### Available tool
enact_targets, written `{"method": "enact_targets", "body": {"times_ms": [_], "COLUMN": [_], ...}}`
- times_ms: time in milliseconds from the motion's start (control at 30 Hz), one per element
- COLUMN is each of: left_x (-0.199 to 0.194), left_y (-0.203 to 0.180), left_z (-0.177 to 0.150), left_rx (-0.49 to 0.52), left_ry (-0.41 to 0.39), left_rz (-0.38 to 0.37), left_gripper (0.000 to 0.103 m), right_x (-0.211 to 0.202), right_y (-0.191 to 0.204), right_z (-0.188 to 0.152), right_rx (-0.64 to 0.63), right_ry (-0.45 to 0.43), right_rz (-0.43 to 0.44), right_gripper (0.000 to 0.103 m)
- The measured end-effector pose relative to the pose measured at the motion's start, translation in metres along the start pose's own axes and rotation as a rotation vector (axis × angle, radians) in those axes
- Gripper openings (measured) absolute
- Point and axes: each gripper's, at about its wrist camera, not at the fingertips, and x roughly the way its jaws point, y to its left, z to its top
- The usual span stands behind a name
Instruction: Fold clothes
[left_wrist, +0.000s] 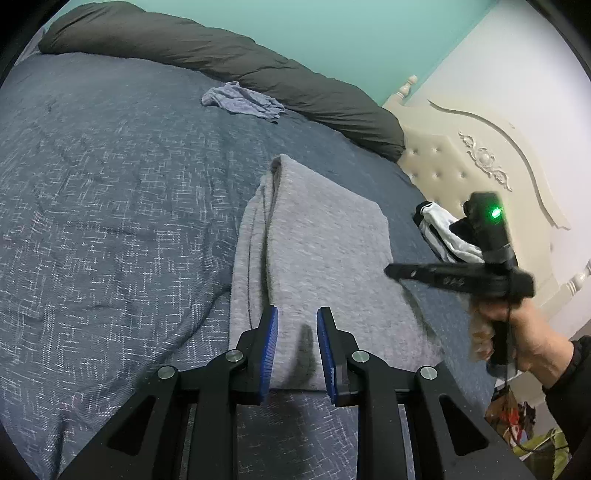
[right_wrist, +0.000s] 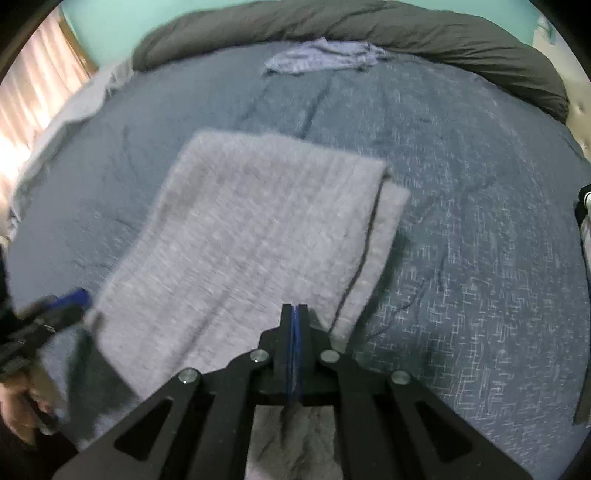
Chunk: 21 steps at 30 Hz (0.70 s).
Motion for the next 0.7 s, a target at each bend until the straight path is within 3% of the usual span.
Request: {"method": "enact_targets", "body": {"times_ms": [200, 267, 300, 467, 500, 533, 600, 700], "left_x": [0.001, 0.003, 0.005, 0.011, 0.012, 0.014, 0.020, 0.029], "left_y": [0.008, 0.011, 0.012, 0.018, 0.019, 0.022, 0.025, 0.031], "left_z": [0.002, 0.001, 0.001, 0.003, 0.003, 0.003, 0.001, -0.003], "left_rx": [-0.026, -0.041, -0.049, -0.074, -0.077, -0.083, -0.103, -0.139], "left_ry": [0.015, 0.030, 0.037, 0.060, 0.068, 0.078, 0.102, 0.126], "left_rz": [0.005, -0.001, -0.005, -0.021, -0.022, -0.024, -0.028, -0.047], "left_gripper": [0.026, 0.038, 0.043, 0.044, 0.046, 0.052, 0.057, 0.057], "right_x": [0.006, 0.005, -0.003, -0.030, -0.034, -0.039, -0.041, -0.036], "right_y": [0.000, -0.001, -0.003, -0.022, -0.019, -0.016, -0.015, -0.022], "right_z": [-0.003, -0.002, -0.002, -0.022, -0.027, -0.032, -0.039, -0.047], "right_rx": [-0.003, 0.001, 0.014, 0.179, 0.200, 0.221, 0.268, 0.313], "right_ry": [0.022, 0.016, 0.001, -0.019, -0.014, -0.009, 0.001, 0.023], "right_rz": [-0.033, -0.034, -0.023, 0.115, 0.133, 0.152, 0.192, 0.225], "right_gripper": [0.000, 0.000, 0.000, 0.005, 0.012, 0.032, 0.061, 0.063]}}
